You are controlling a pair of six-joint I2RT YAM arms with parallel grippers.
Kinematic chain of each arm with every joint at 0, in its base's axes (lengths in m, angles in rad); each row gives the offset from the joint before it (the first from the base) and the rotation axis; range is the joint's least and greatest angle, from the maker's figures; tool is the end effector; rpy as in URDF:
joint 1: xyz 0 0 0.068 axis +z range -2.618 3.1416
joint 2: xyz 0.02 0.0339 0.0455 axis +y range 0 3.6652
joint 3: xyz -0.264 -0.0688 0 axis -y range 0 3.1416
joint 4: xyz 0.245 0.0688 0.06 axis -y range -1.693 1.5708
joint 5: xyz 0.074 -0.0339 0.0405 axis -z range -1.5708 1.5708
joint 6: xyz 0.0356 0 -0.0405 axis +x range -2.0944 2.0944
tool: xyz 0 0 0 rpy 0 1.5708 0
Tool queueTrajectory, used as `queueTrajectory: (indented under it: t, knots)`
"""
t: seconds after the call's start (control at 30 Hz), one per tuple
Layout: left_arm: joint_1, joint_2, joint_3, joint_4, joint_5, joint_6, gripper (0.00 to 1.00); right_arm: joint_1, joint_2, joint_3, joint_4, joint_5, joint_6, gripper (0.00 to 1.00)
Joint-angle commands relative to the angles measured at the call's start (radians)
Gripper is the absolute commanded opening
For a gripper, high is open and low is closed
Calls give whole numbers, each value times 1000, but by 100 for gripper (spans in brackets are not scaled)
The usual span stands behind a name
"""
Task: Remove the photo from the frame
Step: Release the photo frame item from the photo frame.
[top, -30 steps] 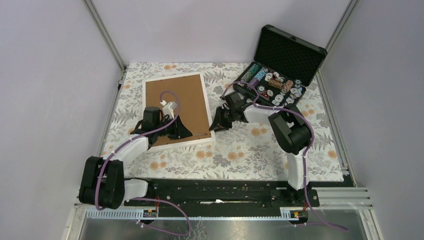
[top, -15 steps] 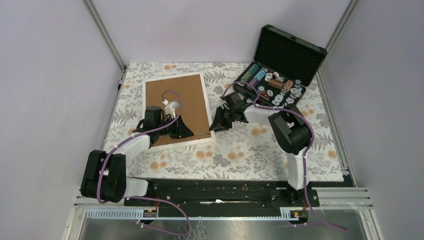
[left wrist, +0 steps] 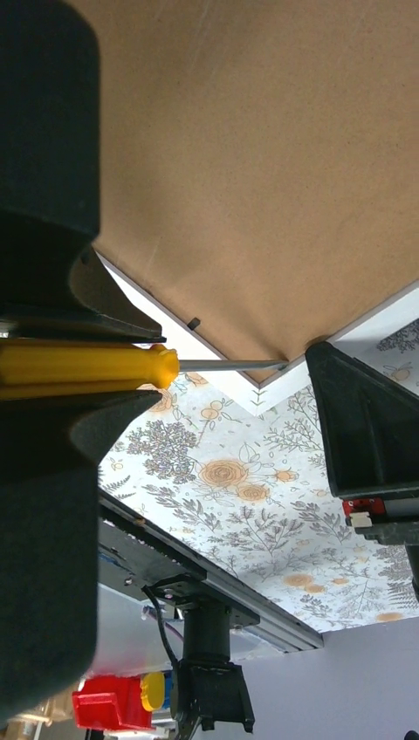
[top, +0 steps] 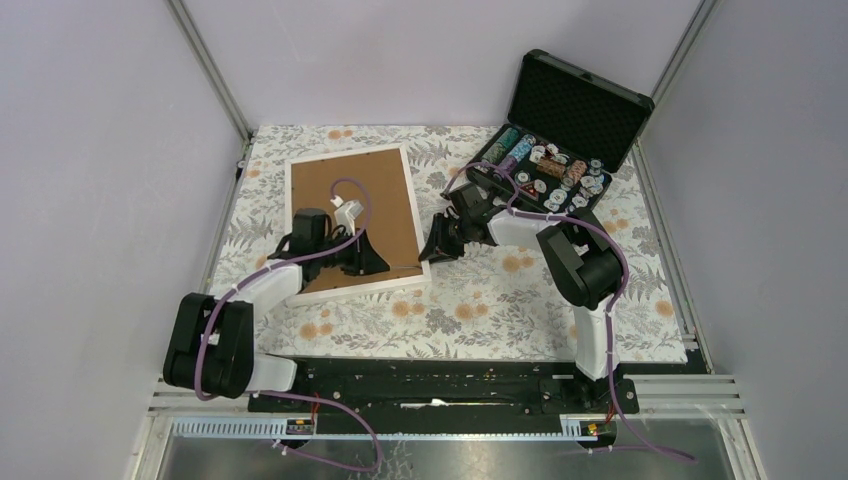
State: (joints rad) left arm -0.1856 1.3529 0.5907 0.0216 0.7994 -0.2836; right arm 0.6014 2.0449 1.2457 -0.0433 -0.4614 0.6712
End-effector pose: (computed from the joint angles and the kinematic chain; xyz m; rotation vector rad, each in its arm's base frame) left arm 0.2454 -0.0721 0.1788 0.3098 2.2797 -1.1610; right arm 0.3413 0.2534 0.1356 -0.1425 2.6172 1.0845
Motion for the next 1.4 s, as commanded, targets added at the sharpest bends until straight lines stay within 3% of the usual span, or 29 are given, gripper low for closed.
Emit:
queueTrajectory:
  t: [0.0,0.2,0.4,0.87,1.13,1.37]
  knots:
    - [-126,8,55,-19,-52,20,0,31,51,-24,8,92,26,0]
    - [-263,51,137,-20,-118,-21,0,47,63,-21,9,95,41,0]
    - [-329,96,214,-20,-150,-45,0,55,58,-28,8,102,49,0]
    - [-422,196,391,-20,-186,-98,0,76,66,-25,9,96,56,0]
    - [-460,192,363,28,-212,-218,0,77,66,-29,10,105,60,0]
    - [-410,115,331,-115,-296,-322,0,76,66,-24,0,121,47,0]
